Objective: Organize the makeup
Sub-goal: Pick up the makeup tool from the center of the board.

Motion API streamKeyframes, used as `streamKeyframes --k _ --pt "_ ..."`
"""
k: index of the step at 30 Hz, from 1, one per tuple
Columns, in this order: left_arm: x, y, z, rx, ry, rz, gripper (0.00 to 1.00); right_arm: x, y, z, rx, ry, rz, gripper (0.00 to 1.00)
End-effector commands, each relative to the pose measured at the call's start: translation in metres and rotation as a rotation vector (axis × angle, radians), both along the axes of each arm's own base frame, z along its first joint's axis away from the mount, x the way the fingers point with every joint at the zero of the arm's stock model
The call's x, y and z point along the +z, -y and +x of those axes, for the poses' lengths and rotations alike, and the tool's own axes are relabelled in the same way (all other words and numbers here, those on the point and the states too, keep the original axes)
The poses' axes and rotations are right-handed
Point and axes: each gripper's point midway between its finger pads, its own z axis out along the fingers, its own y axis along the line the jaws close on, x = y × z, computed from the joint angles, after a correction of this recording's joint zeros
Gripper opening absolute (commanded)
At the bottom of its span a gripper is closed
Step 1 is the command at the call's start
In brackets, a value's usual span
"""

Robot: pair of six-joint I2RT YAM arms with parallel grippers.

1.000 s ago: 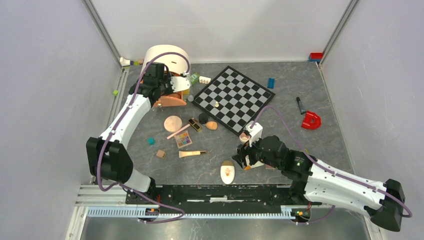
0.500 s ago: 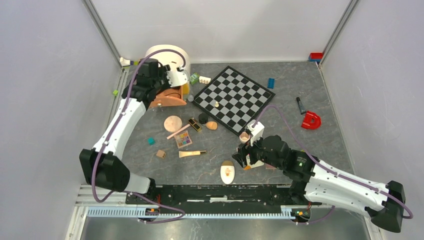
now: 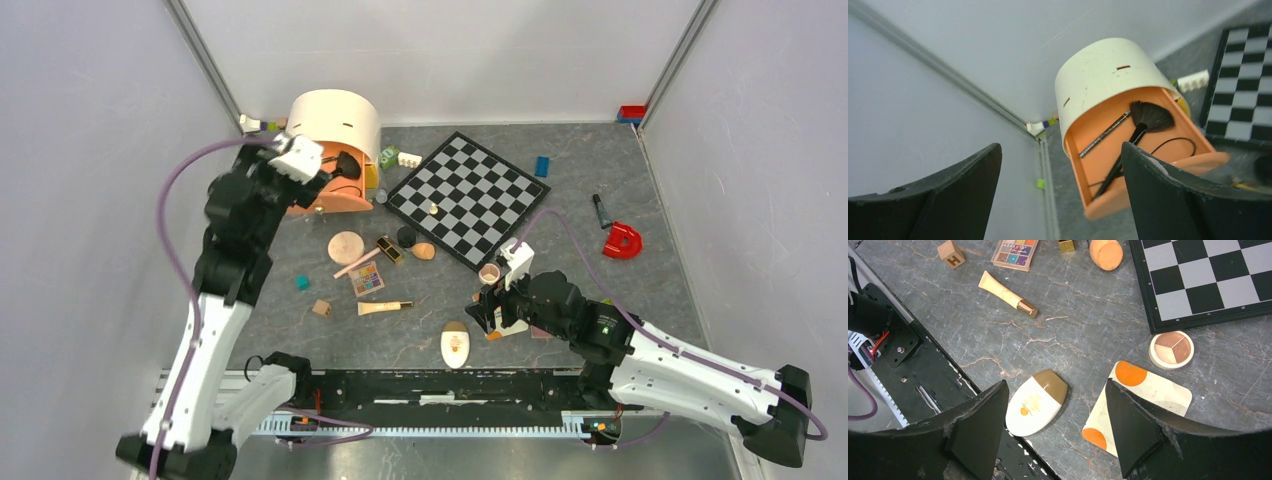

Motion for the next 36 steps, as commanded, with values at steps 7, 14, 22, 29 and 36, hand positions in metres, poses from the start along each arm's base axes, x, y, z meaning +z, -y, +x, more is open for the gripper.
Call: streamKeyframes --k 7,14,22,29,36 --pt "-0.018 -0.046 -0.063 0.426 0.026 -0.867 1.00 0.007 0.006 0.004 -0.058 0.005 0.048 0.78" --pt "-0.100 -0.050 -0.090 0.635 -0.223 -0.936 1.00 0.004 0.007 0.003 -0.065 -0.004 0.048 0.78" --pt "-0.163 -0.044 -0.119 0.675 -0.382 -0.929 1.00 -0.004 0.012 0.004 -0.098 -0.024 0.040 0.78" --pt "-0.168 -0.039 -0.119 0.639 -0.391 -0.929 1.00 0.004 0.016 0.008 -0.172 -0.037 0.126 0.78" --pt "-0.169 -0.035 -0.124 0.612 -0.405 -0.939 1.00 -0.008 0.028 0.013 -0.269 -0.070 0.126 0.78"
